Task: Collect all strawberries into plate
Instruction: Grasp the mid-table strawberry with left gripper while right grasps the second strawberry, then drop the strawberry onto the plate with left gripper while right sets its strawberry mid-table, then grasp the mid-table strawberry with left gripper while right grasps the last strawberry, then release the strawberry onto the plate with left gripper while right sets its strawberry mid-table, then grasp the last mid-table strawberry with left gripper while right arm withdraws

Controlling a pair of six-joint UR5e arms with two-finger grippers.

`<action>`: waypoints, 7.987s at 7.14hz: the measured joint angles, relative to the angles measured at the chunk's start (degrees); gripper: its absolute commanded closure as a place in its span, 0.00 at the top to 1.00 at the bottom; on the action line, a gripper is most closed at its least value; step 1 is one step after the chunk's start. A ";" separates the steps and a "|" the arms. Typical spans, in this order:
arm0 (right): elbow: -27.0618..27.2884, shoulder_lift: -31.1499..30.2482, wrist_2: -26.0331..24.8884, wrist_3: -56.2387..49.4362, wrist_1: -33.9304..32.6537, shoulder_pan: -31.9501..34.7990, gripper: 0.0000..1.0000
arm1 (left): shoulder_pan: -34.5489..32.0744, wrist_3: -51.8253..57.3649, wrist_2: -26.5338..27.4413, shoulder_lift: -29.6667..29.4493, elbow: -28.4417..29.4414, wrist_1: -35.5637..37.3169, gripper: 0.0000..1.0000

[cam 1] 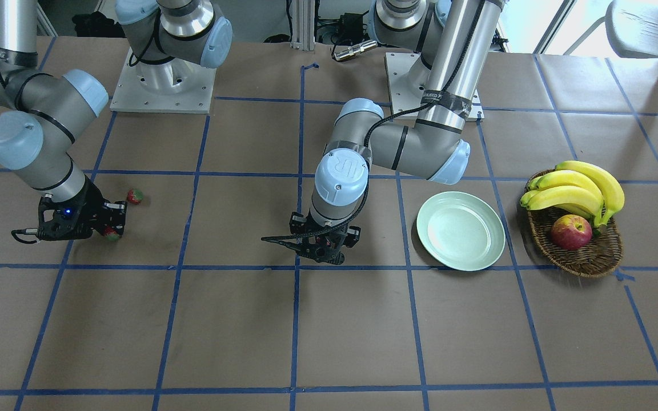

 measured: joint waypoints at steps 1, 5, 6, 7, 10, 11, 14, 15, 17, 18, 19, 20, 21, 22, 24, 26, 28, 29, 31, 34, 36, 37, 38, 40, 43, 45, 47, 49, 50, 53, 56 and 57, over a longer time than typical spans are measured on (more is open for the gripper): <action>-0.49 -0.46 -0.19 0.25 0.53 0.24 0.23 | -0.02 0.00 0.03 -0.07 -0.03 0.38 0.25; -5.19 -3.49 0.18 16.60 8.19 13.95 0.22 | 0.21 0.66 0.42 1.00 0.31 1.43 0.03; -5.68 -3.33 1.21 24.80 7.96 18.81 0.22 | 1.84 1.58 1.01 2.48 0.45 1.21 0.03; -6.76 -2.65 2.92 33.30 7.34 24.23 0.20 | 5.06 3.09 1.77 4.34 0.27 0.82 0.03; -16.21 7.00 4.04 54.78 4.04 40.27 0.18 | 18.37 16.47 2.46 10.27 -0.95 -2.26 0.00; -19.70 10.46 3.72 58.82 3.43 43.22 0.18 | 22.30 20.80 2.48 11.04 -2.67 -2.47 0.00; -23.41 15.48 3.57 62.27 2.90 46.73 1.00 | 30.44 29.19 3.38 12.09 -13.02 5.03 0.00; -23.63 16.20 3.55 62.28 2.87 46.87 1.00 | 32.61 31.10 3.64 12.13 -14.87 6.59 0.10; -23.86 15.55 1.53 60.26 3.06 46.15 1.00 | 33.46 31.95 3.96 12.22 -16.13 7.35 1.00; -23.45 13.23 0.66 56.91 4.01 43.76 1.00 | 33.42 31.92 4.06 12.51 -16.19 7.41 1.00; -22.19 9.88 0.36 52.80 6.30 39.60 1.00 | 33.22 31.62 4.19 13.26 -15.84 7.27 1.00; -19.71 5.74 0.21 47.50 9.31 34.05 1.00 | 32.04 29.75 4.22 14.37 -14.88 6.11 1.00; -16.43 1.83 0.13 41.74 10.94 28.36 1.00 | 28.95 24.84 4.21 15.35 -13.54 4.04 0.99; -12.85 -1.30 -0.51 35.85 11.43 23.23 0.99 | 23.57 17.17 4.18 15.85 -12.38 2.52 0.98; -6.53 -4.79 -4.77 23.14 10.91 14.22 0.98 | 11.53 -0.95 3.55 14.41 -10.42 1.98 0.91; -1.81 -7.27 -6.32 12.67 10.25 7.76 0.98 | 3.10 -12.60 3.27 11.14 -9.43 3.63 0.90; 5.92 -8.11 -6.09 7.07 2.56 5.38 0.99 | -0.85 -17.55 3.19 7.49 -9.27 7.98 0.90; 9.85 -8.18 -4.96 4.17 -3.06 3.69 0.91 | -1.43 -18.18 3.14 6.04 -9.06 9.68 0.90; 13.38 -8.19 -3.50 0.78 -7.17 1.79 0.73 | -1.81 -18.48 2.97 3.78 -7.83 11.25 0.80; 15.31 -8.22 -3.50 -0.39 -9.06 1.52 0.11 | -2.15 -20.14 2.68 2.84 -7.23 11.37 0.43; 15.07 -8.30 -3.68 -0.15 -9.19 1.51 0.11 | -2.57 -20.40 2.28 2.83 -7.19 11.23 0.10; 14.42 -8.42 -3.62 0.91 -9.06 1.70 0.12 | -2.62 -19.97 2.33 3.16 -7.13 11.17 0.04; 13.13 -8.55 -3.27 2.83 -8.61 2.53 0.13 | -2.26 -18.52 2.66 4.11 -6.65 10.52 0.00; 8.74 -8.21 -2.76 10.59 -5.49 8.63 0.14 | 1.66 -12.39 4.24 7.07 -3.76 4.27 0.00; -0.25 -3.27 1.67 36.15 -3.88 25.42 0.14 | 16.65 9.65 7.24 13.22 -3.61 -5.52 0.00; -8.92 3.58 3.66 49.87 -4.16 36.50 0.15 | 26.03 20.85 7.35 15.09 -8.57 -5.08 0.00; -17.41 10.76 3.98 56.92 -4.54 44.37 0.18 | 31.04 24.61 7.04 15.70 -12.70 -3.36 0.05; -22.09 15.87 4.03 60.29 -4.60 49.18 0.78 | 32.64 25.31 7.13 14.99 -15.27 -0.48 0.63; -22.57 16.88 3.96 60.63 -4.52 49.94 1.00 | 32.83 25.36 7.19 14.96 -15.37 0.04 0.83; -22.56 16.01 2.92 58.04 -0.78 50.16 1.00 | 32.21 24.75 7.35 16.87 -14.19 0.40 1.00; -23.26 5.07 1.60 54.50 11.48 45.10 1.00 | 25.79 17.39 7.18 19.84 -12.78 -0.16 1.00; -23.22 0.61 1.50 51.30 15.99 41.15 1.00 | 21.18 10.33 7.10 19.98 -12.08 -0.15 1.00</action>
